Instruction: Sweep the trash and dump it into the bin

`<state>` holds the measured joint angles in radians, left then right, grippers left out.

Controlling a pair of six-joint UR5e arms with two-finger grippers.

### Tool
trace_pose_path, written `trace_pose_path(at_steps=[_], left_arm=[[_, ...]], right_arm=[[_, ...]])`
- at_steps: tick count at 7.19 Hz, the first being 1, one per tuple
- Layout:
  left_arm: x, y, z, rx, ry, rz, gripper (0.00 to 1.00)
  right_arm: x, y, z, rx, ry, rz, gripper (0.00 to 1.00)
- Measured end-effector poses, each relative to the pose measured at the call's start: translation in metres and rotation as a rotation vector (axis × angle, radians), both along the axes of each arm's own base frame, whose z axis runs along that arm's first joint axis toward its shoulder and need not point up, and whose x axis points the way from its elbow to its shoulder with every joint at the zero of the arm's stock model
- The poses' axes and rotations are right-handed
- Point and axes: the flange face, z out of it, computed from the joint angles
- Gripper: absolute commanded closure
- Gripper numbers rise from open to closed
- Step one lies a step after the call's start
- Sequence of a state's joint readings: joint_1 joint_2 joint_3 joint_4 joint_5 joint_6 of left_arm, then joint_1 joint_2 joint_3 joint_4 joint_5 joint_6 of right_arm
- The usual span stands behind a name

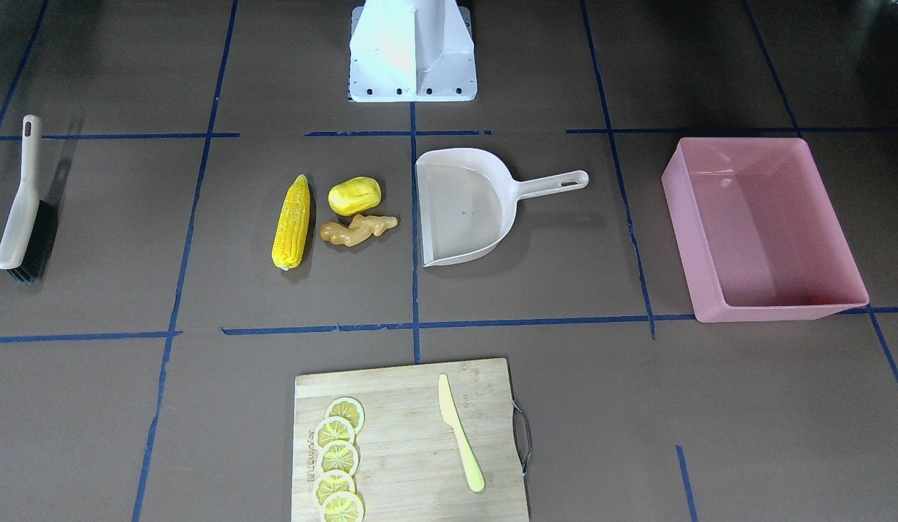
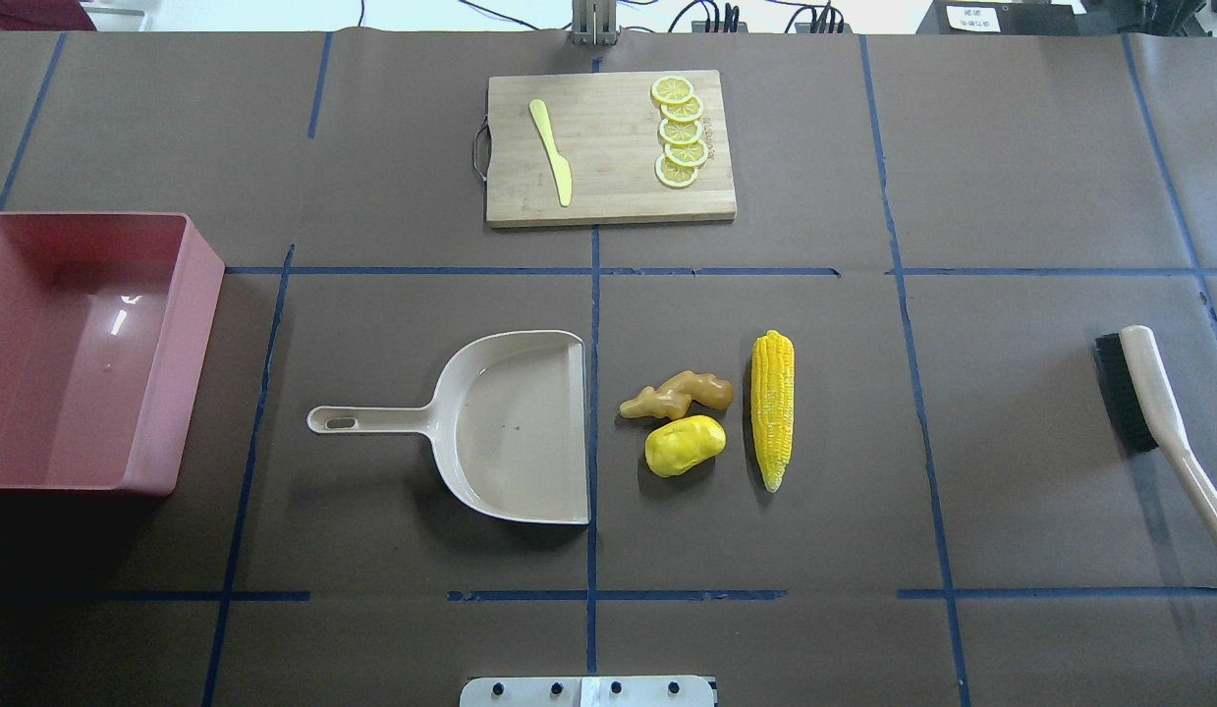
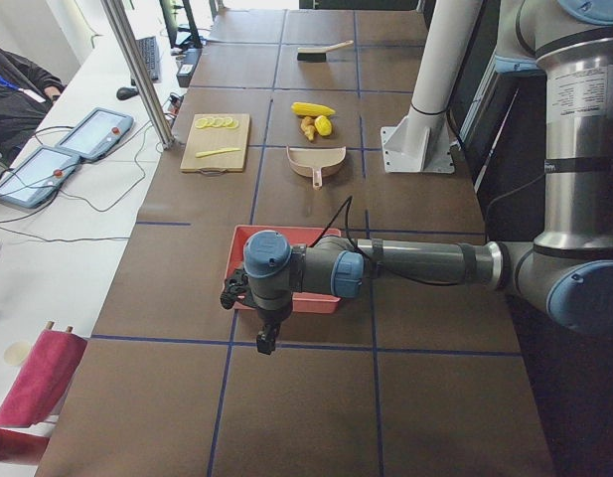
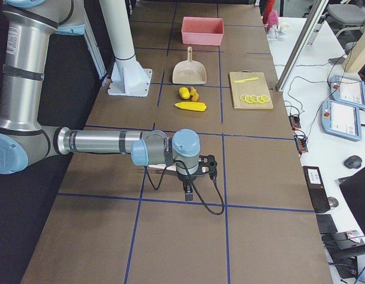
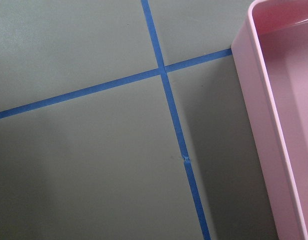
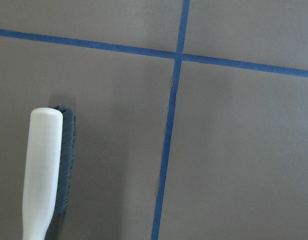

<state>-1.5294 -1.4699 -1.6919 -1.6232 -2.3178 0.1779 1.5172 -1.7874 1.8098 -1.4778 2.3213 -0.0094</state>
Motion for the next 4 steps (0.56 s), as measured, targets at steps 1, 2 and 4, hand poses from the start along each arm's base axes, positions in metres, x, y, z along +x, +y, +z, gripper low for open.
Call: trace_pose_path(at_steps=[1, 2, 4], left_arm=[[0.000, 0.000, -0.003, 0.004, 0.000, 0.000, 0.00], [0.000, 0.000, -0.009, 0.015, 0.000, 0.000, 0.00], [-0.001, 0.000, -0.018, 0.034, -0.006, -0.003, 0.00]], right_arm=[[0.000, -0.001, -0.002, 0.004, -0.001, -0.001, 0.00], [0.000, -0.001, -0.003, 0.006, -0.002, -0.001, 0.00], [0.000, -0.002, -0.005, 0.013, 0.000, 0.000, 0.00]])
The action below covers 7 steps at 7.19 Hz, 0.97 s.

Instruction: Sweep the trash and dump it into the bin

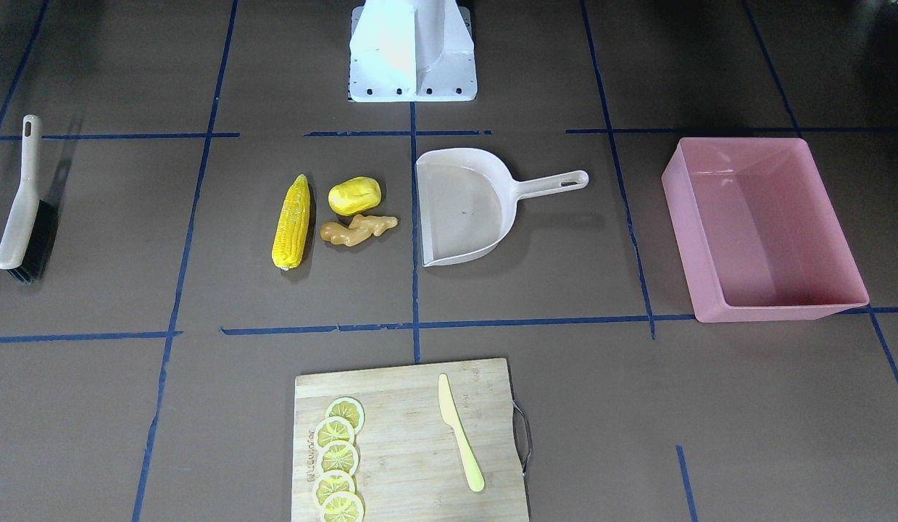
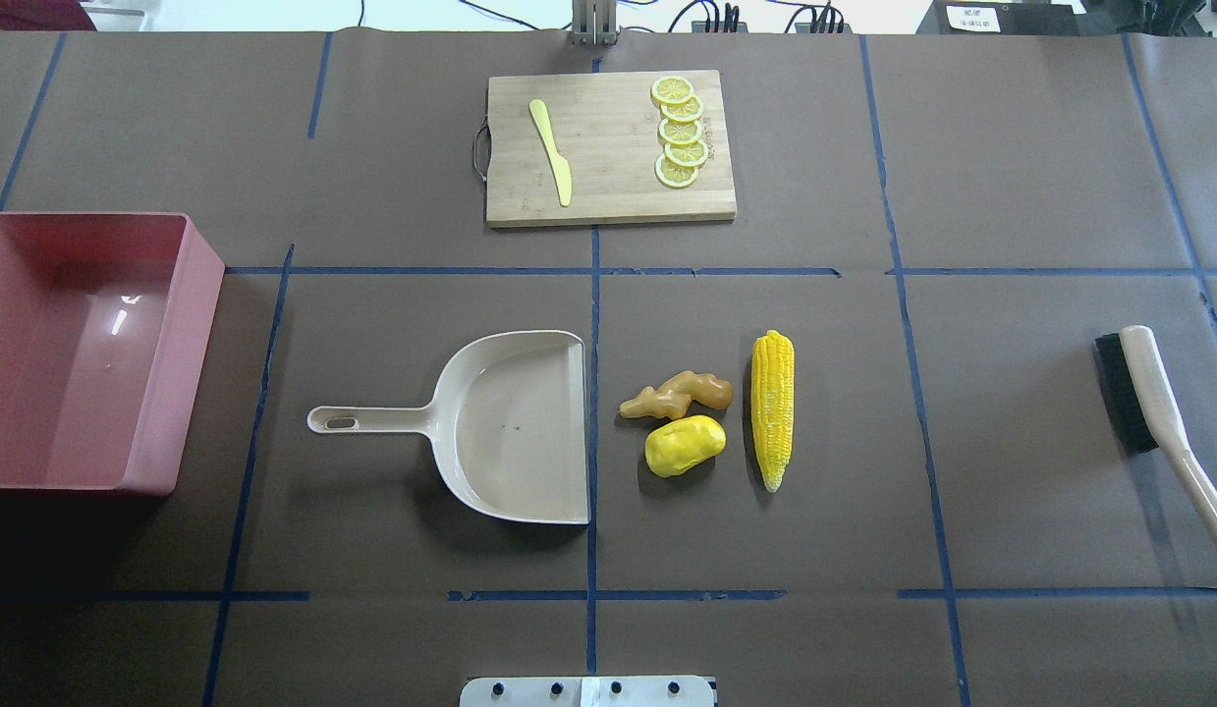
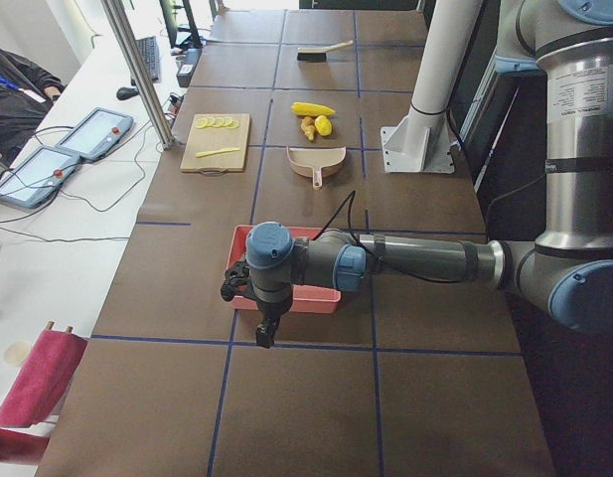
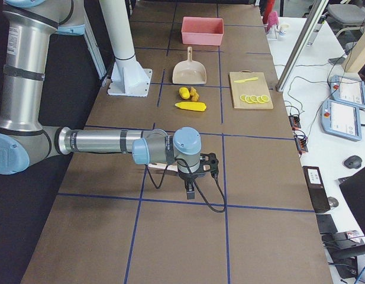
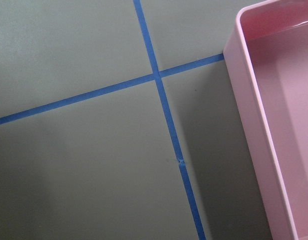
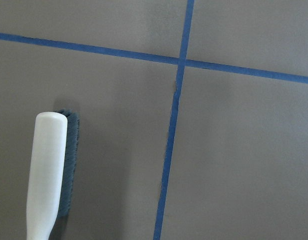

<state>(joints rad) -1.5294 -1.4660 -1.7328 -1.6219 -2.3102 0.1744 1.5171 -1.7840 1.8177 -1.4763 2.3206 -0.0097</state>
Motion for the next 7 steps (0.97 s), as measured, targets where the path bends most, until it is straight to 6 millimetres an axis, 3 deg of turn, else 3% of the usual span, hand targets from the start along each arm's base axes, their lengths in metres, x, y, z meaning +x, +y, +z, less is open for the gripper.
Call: trace_pose_path(at_steps=[5, 7], left_arm=[[0.001, -0.015, -0.016, 0.102, 0.010, 0.001, 0.00], [0.001, -0.016, -0.018, 0.111, 0.012, 0.001, 0.00]], right_arm=[[-0.003, 0.000, -0.014, 0.017, -0.046, -0.004, 0.00], [-0.018, 0.003, -0.036, -0.002, -0.104, 0.003, 0.00]])
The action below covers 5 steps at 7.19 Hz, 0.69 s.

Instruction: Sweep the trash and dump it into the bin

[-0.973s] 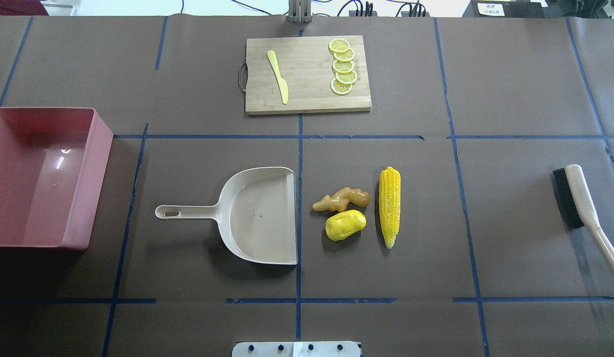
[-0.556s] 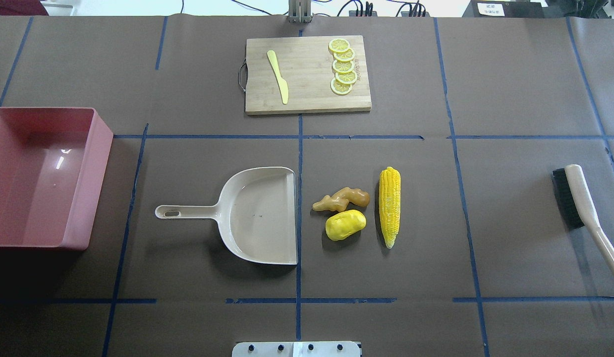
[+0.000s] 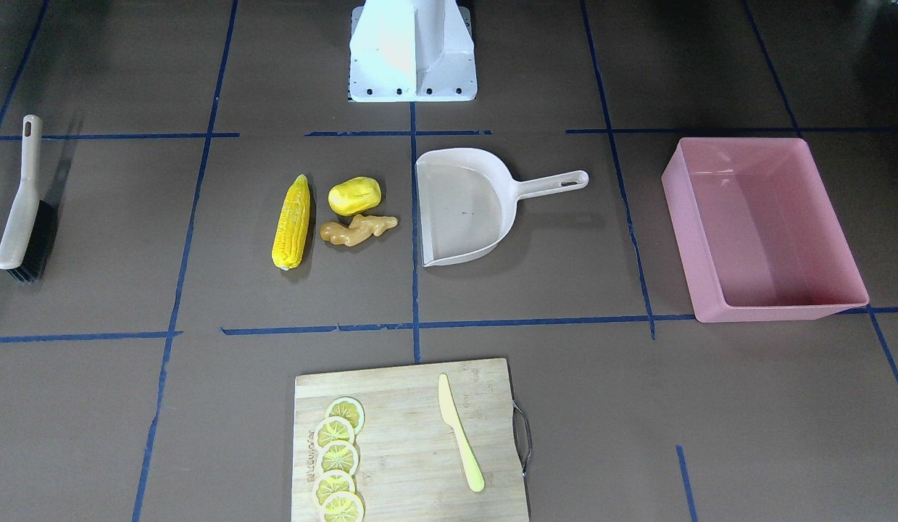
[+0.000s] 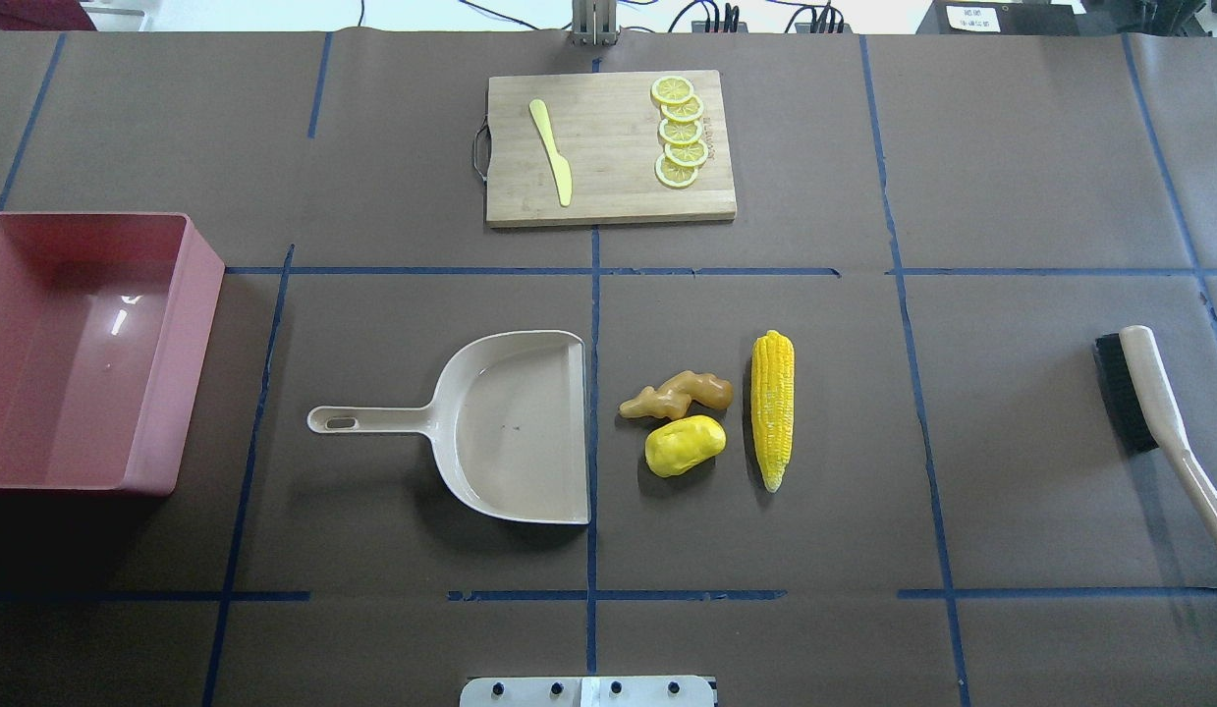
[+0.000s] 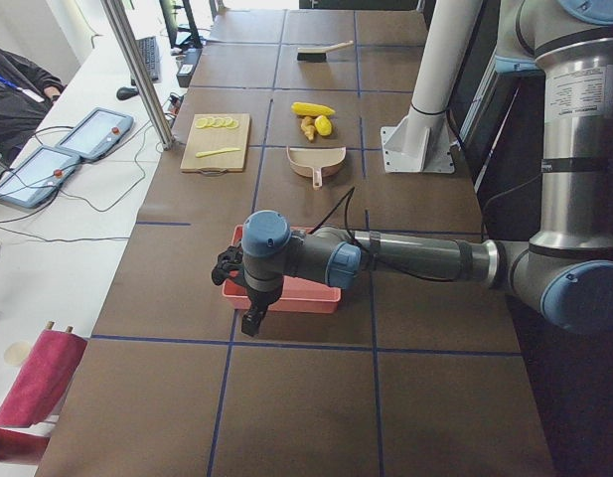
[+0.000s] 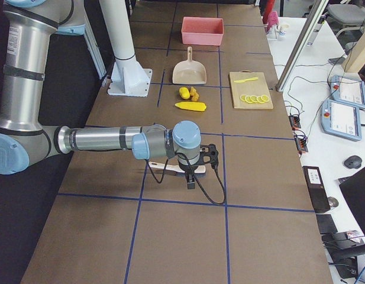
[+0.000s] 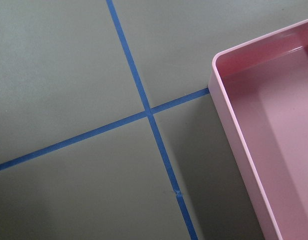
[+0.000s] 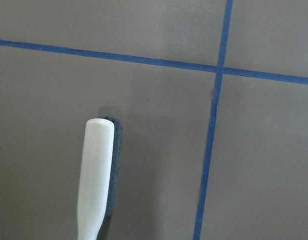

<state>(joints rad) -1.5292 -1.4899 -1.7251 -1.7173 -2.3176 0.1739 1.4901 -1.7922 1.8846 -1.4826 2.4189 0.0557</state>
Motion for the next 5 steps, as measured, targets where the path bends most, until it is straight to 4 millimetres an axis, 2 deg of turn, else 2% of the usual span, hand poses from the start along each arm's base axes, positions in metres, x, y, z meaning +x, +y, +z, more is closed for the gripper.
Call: trace_pose_path(at_steps=[2, 3, 5], left_arm=[[0.000, -0.001, -0.005, 0.010, 0.001, 0.000, 0.00], [0.000, -0.001, -0.006, 0.013, 0.001, 0.000, 0.00], [0.000, -0.001, -0.008, 0.018, 0.001, 0.001, 0.00]], right_arm=[[-0.043, 0.006, -0.032, -0.026, 0.009, -0.018, 0.00], [-0.063, 0.015, -0.035, -0.031, 0.013, -0.023, 0.00], [-0.103, 0.046, -0.028, -0.058, 0.018, 0.038, 0.00]])
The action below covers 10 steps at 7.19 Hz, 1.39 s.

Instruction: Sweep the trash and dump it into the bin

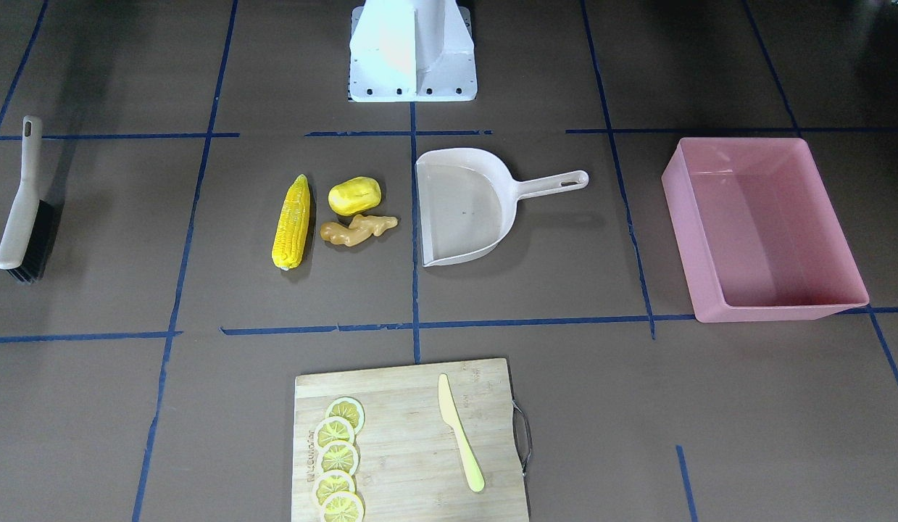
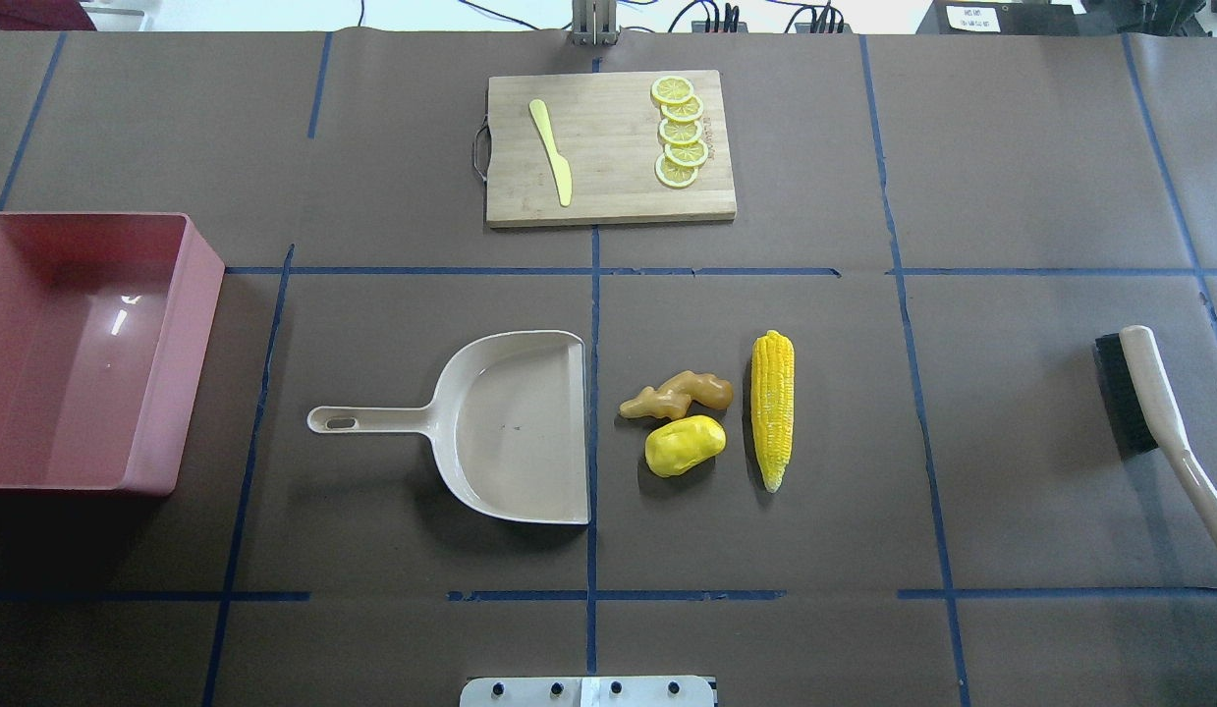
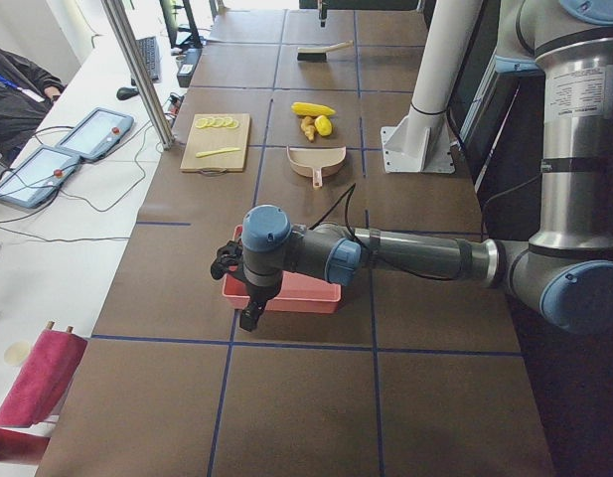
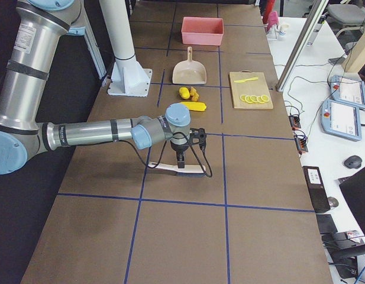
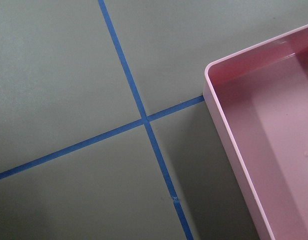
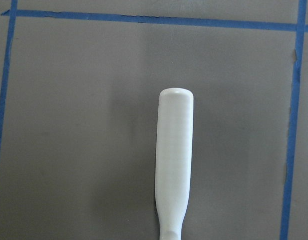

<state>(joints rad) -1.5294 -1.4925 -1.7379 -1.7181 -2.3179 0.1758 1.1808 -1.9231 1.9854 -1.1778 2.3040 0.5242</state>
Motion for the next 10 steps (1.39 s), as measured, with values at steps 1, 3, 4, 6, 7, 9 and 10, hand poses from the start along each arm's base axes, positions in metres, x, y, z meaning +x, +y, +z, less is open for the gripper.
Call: trace_pose_path(at_steps=[1, 3, 4, 6, 7, 9, 10], left_arm=[[0.000, 0.000, 0.000, 0.000, 0.000, 0.000, 0.00], [0.000, 0.000, 0.000, 0.000, 0.000, 0.001, 0.00], [0.000, 0.000, 0.000, 0.001, 0.000, 0.001, 0.00], [0.000, -0.002, -0.002, 0.026, 0.001, 0.000, 0.00], [0.000, -0.003, -0.002, 0.053, 0.002, -0.001, 0.00], [0.000, -0.004, 0.001, 0.074, 0.004, -0.003, 0.00], [0.000, -0.004, 0.001, 0.076, 0.004, -0.004, 0.00]], right_arm=[[-0.020, 0.012, 0.003, -0.005, 0.017, 0.020, 0.00], [-0.047, 0.027, 0.013, -0.012, 0.052, 0.017, 0.02], [-0.055, 0.032, 0.022, -0.022, 0.065, 0.000, 0.04], [-0.066, 0.038, 0.041, -0.045, 0.088, -0.032, 0.08], [-0.070, 0.040, 0.050, -0.053, 0.101, -0.042, 0.11], [-0.076, 0.042, 0.058, -0.057, 0.114, -0.056, 0.28], [-0.078, 0.043, 0.061, -0.061, 0.118, -0.061, 0.48]])
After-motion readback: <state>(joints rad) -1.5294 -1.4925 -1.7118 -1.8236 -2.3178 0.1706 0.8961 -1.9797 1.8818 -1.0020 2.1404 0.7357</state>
